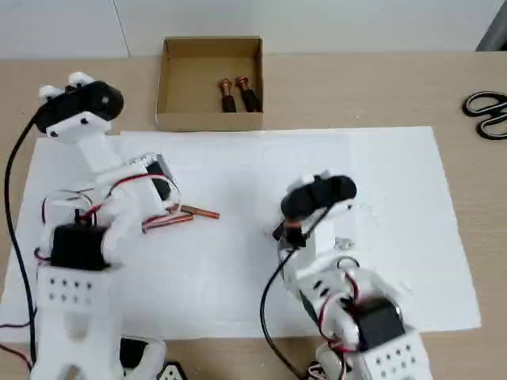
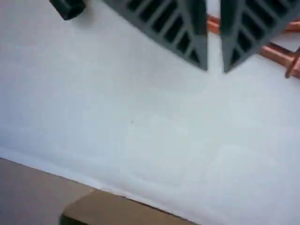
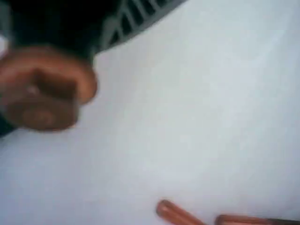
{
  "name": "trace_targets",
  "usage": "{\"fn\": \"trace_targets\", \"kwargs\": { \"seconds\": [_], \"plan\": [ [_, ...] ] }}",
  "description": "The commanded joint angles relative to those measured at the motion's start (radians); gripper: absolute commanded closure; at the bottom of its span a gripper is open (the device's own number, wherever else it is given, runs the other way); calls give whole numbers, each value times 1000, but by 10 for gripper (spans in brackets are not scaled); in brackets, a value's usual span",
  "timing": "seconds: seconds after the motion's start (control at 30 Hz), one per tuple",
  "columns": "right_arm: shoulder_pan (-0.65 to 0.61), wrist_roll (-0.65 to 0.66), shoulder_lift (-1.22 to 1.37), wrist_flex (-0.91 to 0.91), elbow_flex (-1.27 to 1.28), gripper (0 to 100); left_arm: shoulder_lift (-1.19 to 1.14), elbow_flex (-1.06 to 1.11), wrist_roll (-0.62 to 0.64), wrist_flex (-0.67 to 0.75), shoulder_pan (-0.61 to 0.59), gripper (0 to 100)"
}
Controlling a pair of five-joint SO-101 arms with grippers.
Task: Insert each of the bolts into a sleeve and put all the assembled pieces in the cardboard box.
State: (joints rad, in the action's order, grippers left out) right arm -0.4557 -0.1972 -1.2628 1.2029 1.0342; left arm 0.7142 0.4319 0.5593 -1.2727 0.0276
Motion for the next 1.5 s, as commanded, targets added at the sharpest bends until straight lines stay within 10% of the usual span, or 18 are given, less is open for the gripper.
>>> {"fn": "trace_targets", "kwargs": {
  "seconds": [0.0,1.47],
  "plan": [
    [30,-9,174,-22,-169,995,-77,-38,5,2,-61,994],
    [79,97,1951,-300,-2012,995,-137,-84,2,-71,-60,994]
  ]
}}
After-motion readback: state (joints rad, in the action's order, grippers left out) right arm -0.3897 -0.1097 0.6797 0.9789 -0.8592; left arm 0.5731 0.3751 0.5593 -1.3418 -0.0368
